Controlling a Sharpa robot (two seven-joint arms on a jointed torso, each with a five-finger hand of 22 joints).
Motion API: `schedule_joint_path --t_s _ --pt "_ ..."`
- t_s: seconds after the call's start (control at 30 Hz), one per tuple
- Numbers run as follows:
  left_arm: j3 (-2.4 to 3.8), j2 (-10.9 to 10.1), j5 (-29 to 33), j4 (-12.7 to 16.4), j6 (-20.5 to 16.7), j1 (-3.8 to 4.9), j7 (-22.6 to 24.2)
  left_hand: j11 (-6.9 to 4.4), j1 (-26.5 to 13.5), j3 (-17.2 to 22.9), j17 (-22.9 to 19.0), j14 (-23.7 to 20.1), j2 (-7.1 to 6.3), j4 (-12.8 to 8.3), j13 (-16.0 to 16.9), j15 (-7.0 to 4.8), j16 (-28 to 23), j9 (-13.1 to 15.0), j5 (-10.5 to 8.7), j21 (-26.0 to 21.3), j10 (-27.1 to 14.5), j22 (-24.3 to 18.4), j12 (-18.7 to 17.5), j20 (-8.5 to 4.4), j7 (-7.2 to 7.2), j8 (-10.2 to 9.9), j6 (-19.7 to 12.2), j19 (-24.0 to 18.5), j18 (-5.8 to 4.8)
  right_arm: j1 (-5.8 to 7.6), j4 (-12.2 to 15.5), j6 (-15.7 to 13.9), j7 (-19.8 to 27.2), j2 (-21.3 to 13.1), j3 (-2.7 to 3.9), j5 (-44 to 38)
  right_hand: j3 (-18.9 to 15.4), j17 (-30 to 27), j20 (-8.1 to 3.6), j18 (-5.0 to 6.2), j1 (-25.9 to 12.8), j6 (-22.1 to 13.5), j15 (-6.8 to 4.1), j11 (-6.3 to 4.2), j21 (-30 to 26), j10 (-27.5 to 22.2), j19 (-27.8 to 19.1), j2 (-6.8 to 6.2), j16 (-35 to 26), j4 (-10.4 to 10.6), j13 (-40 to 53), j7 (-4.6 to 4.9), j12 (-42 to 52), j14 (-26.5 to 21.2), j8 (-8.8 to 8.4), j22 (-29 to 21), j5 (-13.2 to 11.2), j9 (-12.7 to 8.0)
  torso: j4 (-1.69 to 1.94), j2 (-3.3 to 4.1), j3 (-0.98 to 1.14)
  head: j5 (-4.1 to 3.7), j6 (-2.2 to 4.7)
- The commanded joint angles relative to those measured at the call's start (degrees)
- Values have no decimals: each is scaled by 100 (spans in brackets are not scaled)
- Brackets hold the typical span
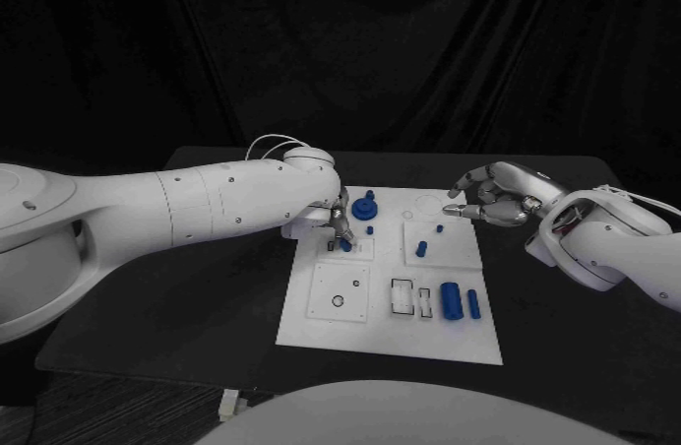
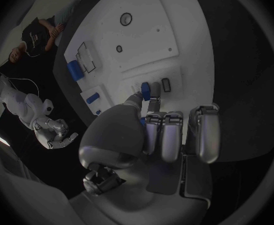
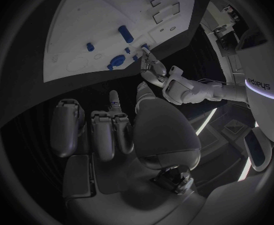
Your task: Assemble the parts on the task board
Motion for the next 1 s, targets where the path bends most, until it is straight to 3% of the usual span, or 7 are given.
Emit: schedule_joint_path --t_s 0.03,0.1,0.2,0.33,0.5,0.87,1.0 --pt "4 13 6 4 4 -18 48 -7 -102 61 1510 606 -23 30 1496 -27 15 21 -240 -21 596 450 20 -4 43 -30 24 4 -15 -13 16 18 -99 -11 4 -6 -36 1369 21 76 62 41 32 34 -19 597 -28 2 -40 -2 1510 8 20 557 22 1052 28 -5 -1 0 2 0 -1" --pt "4 11 6 2 6 -21 50 -1 -155 70 1510 606 -38 71 1496 -22 15 32 -378 -27 596 449 20 0 50 -42 29 3 -14 -13 17 17 -100 -14 4 -6 -36 1369 21 76 62 41 32 34 -19 597 -28 2 -40 -2 1510 8 20 557 22 1052 28 -5 0 0 3 -8 -1" --pt "4 10 6 0 7 -25 54 14 -330 37 1510 606 -66 214 1496 -10 15 59 -738 -35 596 455 20 11 66 -62 50 6 -14 -13 19 17 -101 -17 4 -6 -36 1369 21 76 62 41 32 34 -19 597 -28 2 -40 -2 1510 8 20 557 22 1052 28 -5 0 1 2 -6 -1" --pt "4 14 6 -3 9 -28 63 24 -488 -37 1510 606 -108 345 1496 -2 15 87 -830 -45 596 458 20 21 75 -81 63 8 -13 -13 21 15 -101 -20 4 -6 -36 1369 21 76 62 41 32 34 -19 597 -28 2 -40 -2 1510 8 20 557 22 1052 28 -5 -1 0 3 -7 -1" --pt "4 22 6 -12 22 -31 69 25 -659 -133 1510 606 -129 463 1496 1 15 132 -1159 -52 596 470 20 25 75 -100 83 15 -13 -14 23 15 -100 -21 4 -6 -42 1357 22 80 66 42 34 35 -36 597 -35 0 -51 1 1510 9 20 552 21 1047 27 -7 0 1 1 -5 -1" --pt "4 20 6 -36 43 -35 71 21 -717 -162 1510 606 -120 469 1496 -1 15 162 -1212 -61 596 470 20 25 65 -91 119 13 -11 -14 6 22 -99 -17 4 -6 -42 1357 22 80 66 42 34 35 -36 597 -35 0 -51 1 1510 9 20 552 21 1047 27 -7 0 0 3 2 -1" --pt "4 24 6 -48 53 -36 86 3 -616 -121 1510 606 -112 401 1496 -16 15 213 -920 -71 596 474 20 13 47 -88 136 14 -10 -15 0 31 -100 -14 4 -6 -48 1348 23 83 68 44 34 36 -51 597 -42 -1 -59 4 1510 9 20 549 20 1042 26 -9 1 0 3 3 -1"
